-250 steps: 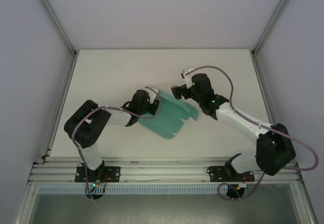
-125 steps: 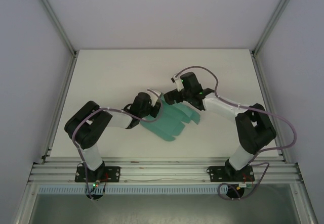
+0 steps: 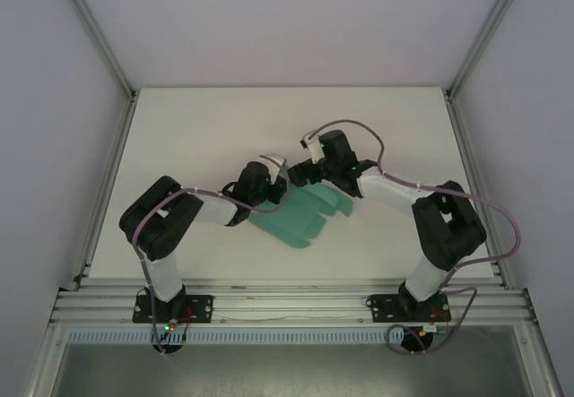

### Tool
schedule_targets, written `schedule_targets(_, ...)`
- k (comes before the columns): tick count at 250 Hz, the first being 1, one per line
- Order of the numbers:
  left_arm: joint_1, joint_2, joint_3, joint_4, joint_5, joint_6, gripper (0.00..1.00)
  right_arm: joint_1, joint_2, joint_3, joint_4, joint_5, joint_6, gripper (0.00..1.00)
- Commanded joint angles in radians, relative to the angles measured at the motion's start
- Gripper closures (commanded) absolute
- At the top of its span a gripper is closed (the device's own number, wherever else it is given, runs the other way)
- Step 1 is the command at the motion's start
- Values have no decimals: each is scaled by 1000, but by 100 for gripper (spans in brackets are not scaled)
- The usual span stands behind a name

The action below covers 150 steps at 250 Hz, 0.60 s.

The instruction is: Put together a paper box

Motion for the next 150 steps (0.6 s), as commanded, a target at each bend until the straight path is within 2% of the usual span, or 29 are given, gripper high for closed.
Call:
schedule_targets(1, 4, 42, 42, 68, -36, -12, 73, 2, 63, -26, -167, -22, -39, 10)
schedule_targets(23, 4, 61, 60, 64, -58, -12, 91, 2, 64, -12, -191, -27, -20, 10)
schedule_targets(30, 4, 61, 64, 51, -68, -14, 100, -1, 60, -8, -198, -16, -8, 10)
schedule_targets(67, 3, 27, 41, 22, -137, -52, 100, -20, -13, -9, -214, 30, 82, 8)
schedule_targets(106, 11, -63, 20, -92, -145, -131, 100, -28, -210, -68, -239, 118, 163, 4)
schedule_targets(131, 39, -123, 13, -173, -101, -189, 100, -43, -360, -149, -256, 121, 176, 2)
schedule_targets(150, 79, -161, 13, -238, -13, -240, 100, -74, -474, -214, -265, 89, 202, 2)
